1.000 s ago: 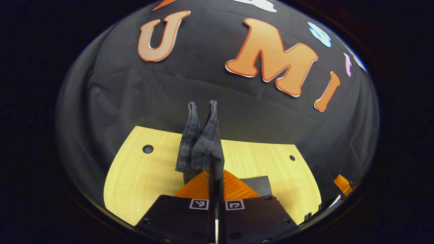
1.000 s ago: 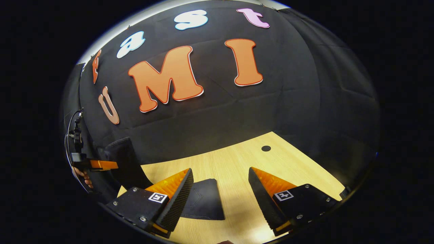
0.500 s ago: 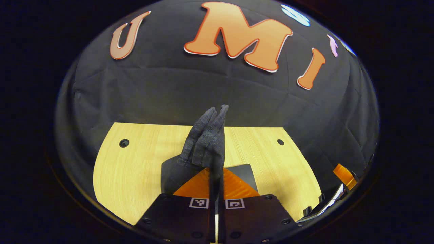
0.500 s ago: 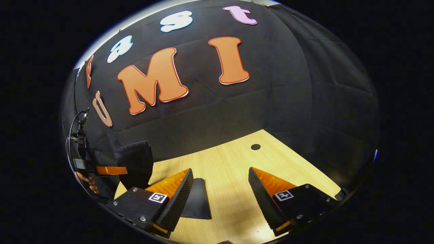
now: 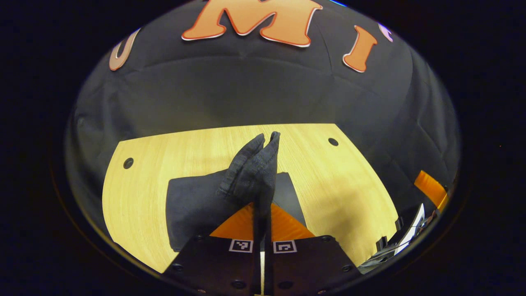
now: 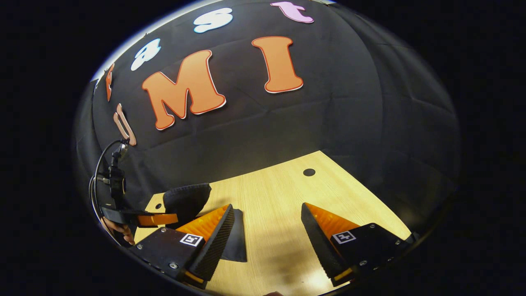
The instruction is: Grasp the waist and the cuffs of the jeans and fold them to make the two legs overlap; first hold the waist and fold one-third of the jeans toward the cuffs, then hold the cuffs and fold the remaining one-third in the same direction to finish folding.
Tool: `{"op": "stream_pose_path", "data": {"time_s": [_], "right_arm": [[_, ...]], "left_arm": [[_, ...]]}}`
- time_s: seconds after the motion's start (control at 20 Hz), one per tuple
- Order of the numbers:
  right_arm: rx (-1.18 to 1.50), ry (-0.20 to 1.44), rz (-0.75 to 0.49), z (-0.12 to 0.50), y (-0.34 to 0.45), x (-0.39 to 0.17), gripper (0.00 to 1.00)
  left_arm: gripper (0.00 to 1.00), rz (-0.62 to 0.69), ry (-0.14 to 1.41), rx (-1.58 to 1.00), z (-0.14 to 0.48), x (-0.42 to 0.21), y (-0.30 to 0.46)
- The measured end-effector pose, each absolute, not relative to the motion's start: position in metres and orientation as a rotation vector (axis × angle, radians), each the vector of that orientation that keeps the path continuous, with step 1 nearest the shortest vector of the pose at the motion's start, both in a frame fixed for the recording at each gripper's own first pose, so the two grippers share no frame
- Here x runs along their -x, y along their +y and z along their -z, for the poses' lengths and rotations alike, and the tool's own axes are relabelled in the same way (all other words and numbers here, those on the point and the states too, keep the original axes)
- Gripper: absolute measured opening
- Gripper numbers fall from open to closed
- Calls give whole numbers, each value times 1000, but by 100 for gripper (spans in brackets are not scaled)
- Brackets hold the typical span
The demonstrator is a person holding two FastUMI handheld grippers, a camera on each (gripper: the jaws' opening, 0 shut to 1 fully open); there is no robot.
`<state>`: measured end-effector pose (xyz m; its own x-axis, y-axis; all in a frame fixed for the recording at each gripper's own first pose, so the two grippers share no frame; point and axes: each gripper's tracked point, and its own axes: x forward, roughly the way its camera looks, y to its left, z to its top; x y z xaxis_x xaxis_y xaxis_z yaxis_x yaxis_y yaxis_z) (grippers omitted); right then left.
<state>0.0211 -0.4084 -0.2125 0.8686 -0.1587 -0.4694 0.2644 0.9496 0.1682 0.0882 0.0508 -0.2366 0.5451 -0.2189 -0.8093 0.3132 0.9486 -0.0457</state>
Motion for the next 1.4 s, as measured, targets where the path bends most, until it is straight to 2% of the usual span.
{"op": "stream_pose_path", "data": {"time_s": [0.2, 0.3, 0.35, 0.4, 0.45, 0.5, 0.6, 0.65, 0.7, 0.75, 0.95, 1.2, 1.4], "right_arm": [[-228, 478, 207, 216, -410, -22, 99], [-225, 487, 194, 218, -408, -25, 99], [-225, 491, 186, 219, -407, -27, 99], [-226, 494, 176, 220, -405, -29, 99], [-227, 496, 165, 220, -401, -30, 99], [-226, 497, 154, 219, -398, -34, 99], [-218, 495, 136, 218, -392, -38, 99], [-216, 493, 128, 216, -389, -39, 99], [-210, 486, 123, 214, -386, -41, 99], [-201, 471, 116, 208, -382, -43, 99], [-130, 381, 102, 181, -368, -50, 98], [-18, 234, 67, 131, -343, -48, 98], [33, 146, 18, 102, -314, -45, 98]], "left_arm": [[4, 352, 983, -180, 258, -77, 40], [5, 412, 1003, -210, 262, -65, 29], [7, 448, 1013, -206, 264, -57, 24], [17, 494, 1030, -180, 264, -45, 15], [21, 545, 1047, -138, 264, -33, 4], [20, 585, 1047, -104, 258, -25, -3], [37, 592, 1002, -121, 255, -26, -3], [52, 588, 968, -141, 244, -28, 3], [58, 570, 924, -159, 235, -34, 8], [60, 562, 878, -164, 222, -36, 10], [96, 469, 658, -199, 171, -50, 32], [96, 298, 323, -176, 104, -69, 65], [95, 176, 177, -124, 64, -67, 98]]}}
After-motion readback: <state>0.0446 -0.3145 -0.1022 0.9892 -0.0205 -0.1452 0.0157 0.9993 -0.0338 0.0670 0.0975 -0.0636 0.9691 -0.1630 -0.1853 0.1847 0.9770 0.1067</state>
